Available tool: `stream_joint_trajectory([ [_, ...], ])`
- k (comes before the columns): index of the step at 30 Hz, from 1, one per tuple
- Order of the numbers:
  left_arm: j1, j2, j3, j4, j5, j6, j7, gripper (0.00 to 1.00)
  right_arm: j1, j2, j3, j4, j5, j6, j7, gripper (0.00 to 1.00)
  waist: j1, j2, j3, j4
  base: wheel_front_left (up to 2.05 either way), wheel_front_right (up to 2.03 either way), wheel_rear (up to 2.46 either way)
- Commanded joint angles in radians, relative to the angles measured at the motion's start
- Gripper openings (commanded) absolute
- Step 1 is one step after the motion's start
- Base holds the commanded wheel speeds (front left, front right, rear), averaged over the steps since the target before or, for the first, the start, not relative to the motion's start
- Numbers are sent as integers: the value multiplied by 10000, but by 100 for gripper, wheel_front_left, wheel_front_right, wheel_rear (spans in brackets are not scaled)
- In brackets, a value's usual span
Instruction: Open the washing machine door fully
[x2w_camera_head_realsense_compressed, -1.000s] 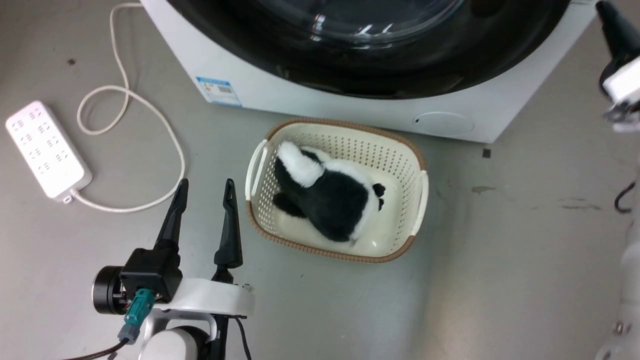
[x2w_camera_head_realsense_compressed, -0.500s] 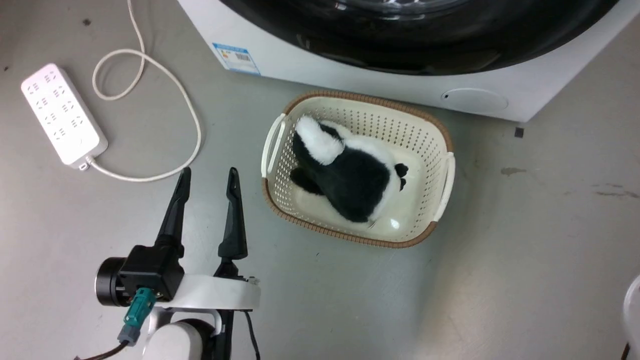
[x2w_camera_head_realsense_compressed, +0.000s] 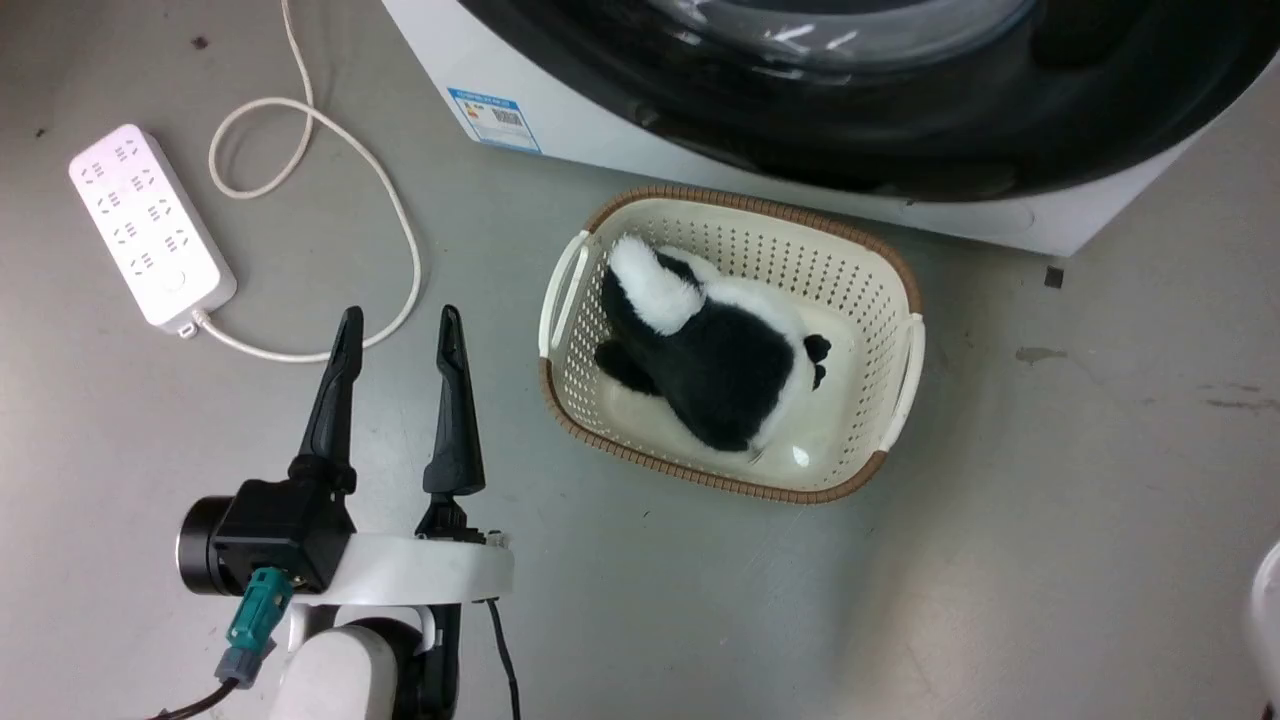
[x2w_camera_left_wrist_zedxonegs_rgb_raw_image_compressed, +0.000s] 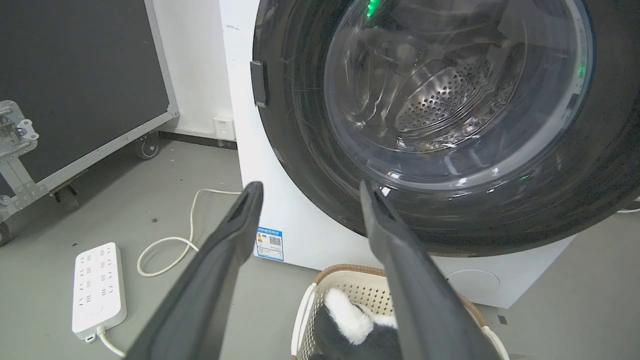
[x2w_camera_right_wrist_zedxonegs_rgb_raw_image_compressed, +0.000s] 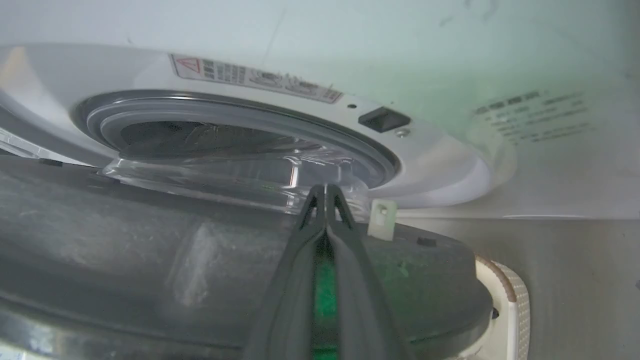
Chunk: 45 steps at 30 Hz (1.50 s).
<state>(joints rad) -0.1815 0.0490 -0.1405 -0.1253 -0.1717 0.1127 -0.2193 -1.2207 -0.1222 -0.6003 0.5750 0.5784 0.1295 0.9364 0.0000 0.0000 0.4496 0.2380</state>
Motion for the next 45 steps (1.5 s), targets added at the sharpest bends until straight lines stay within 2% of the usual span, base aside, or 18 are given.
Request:
stream_joint_trajectory([
  [1, -27, 11, -1, -11, -82, 45, -126, 100, 252, 318, -105, -41, 283, 14, 431, 0, 0, 0, -182, -48, 0, 0, 0],
  [6, 275, 11, -274, 266, 36, -211, -230, 100, 1299, 637, -357, -541, 923, 13, 1393, 0, 0, 0, -671, -189, 0, 0, 0],
  [8, 553, 12, -360, 447, 61, -344, -314, 100, 2218, 708, -139, -764, 1917, 12, 2045, 0, 0, 0, -1177, -217, 0, 0, 0],
  [9, 774, 12, -362, 500, 11, -392, -377, 100, 2999, 714, 764, -888, 3076, 12, 2241, 0, 0, 0, -1510, -211, 0, 0, 0],
  [12, 1017, 12, -355, 537, -20, -410, -425, 100, 3941, 717, 1954, -1063, 4441, 12, 2310, 0, 0, 0, -1853, -226, 0, 0, 0],
  [21, 1753, 12, -372, 619, 177, -605, -425, 100, 6922, 719, 5693, -2196, 7110, 12, 1193, 0, 0, 0, -2690, -184, 0, 0, 0],
  [27, 2300, 12, -529, 738, 339, -810, -425, 100, 7948, 719, 7523, -2988, 7952, 12, 286, 0, 0, 0, -2889, -76, 0, 0, 0],
  [31, 2432, 12, -540, 668, 219, -717, -425, 100, 8220, 719, 8082, -3182, 8188, 12, -169, 0, 0, 0, -2889, -20, 0, 0, 0],
  [35, 2416, 12, -566, 670, 188, -687, -425, 100, 8346, 719, 8460, -3483, 7876, 12, -547, 0, 0, 0, -2863, -62, 0, 0, 0],
  [36, 2388, 12, -547, 662, 160, -671, -425, 100, 8330, 719, 8351, -3554, 7726, 12, -852, 23, 0, 0, -2873, -88, 0, 0, 0],
  [38, 2342, 12, -474, 632, 90, -632, -425, 100, 8262, 714, 8118, -3708, 7365, 12, -1384, 100, 0, 0, -2921, -161, 0, 0, 0],
  [42, 2271, 12, -333, 595, 68, -695, -425, 100, 8159, 406, 7580, -4261, 5938, 12, -2846, 100, 0, 0, -3059, -393, 0, 0, 0],
  [45, 2239, 12, -88, 529, -191, -744, -425, 100, 8165, -139, 7499, -4948, 4429, 12, -4584, 100, 0, 0, -3119, -708, 0, 0, 0],
])
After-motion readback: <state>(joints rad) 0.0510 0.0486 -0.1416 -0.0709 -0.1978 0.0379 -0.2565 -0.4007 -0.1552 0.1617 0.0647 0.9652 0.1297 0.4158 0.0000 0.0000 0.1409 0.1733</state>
